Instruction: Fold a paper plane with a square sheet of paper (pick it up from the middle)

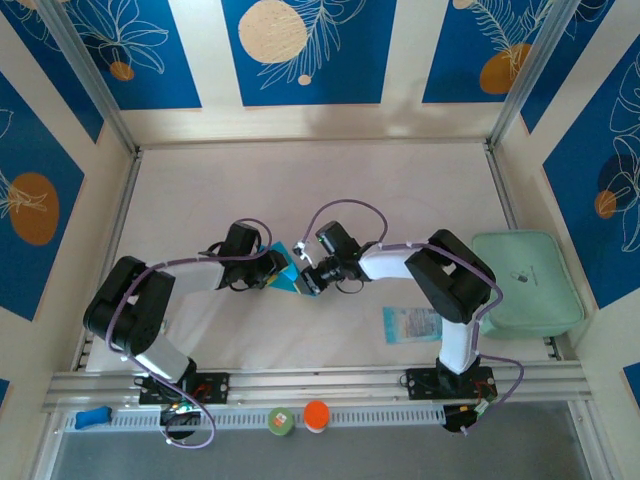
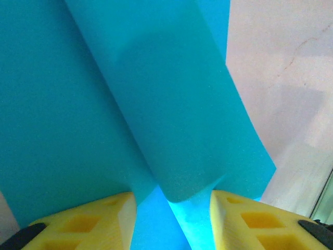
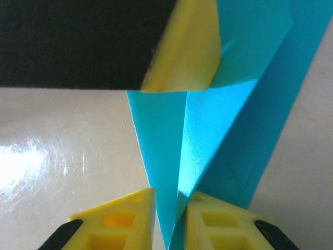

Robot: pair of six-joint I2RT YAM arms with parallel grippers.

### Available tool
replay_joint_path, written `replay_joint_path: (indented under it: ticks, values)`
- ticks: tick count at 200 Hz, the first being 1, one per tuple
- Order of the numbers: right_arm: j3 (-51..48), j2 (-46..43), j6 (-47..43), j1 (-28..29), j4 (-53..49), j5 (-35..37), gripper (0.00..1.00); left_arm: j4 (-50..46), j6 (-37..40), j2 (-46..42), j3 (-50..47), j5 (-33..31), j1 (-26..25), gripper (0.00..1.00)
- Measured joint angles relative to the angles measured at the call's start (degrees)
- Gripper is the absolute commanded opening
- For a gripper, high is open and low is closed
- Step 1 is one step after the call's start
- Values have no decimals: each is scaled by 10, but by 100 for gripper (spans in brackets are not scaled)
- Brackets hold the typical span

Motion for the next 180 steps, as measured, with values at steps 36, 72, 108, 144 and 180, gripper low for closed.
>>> replay_joint_path:
  ticks: [36, 72, 108, 144, 180]
  values:
    - [0, 0, -6, 6, -5, 29, 17, -9, -7, 2, 5, -2, 0, 44]
    - [0, 0, -13, 12, -4, 50, 20, -16, -13, 2, 8, -4, 0, 47]
    - [-3, -14, -19, 27, -4, 84, 22, -48, -15, 4, 24, -10, 0, 48]
    - [-14, -42, -19, 38, -4, 126, 23, -75, -20, 5, 35, -19, 0, 48]
    - [-15, -46, -23, 59, -3, 167, 25, -82, -25, 6, 38, -22, 0, 50]
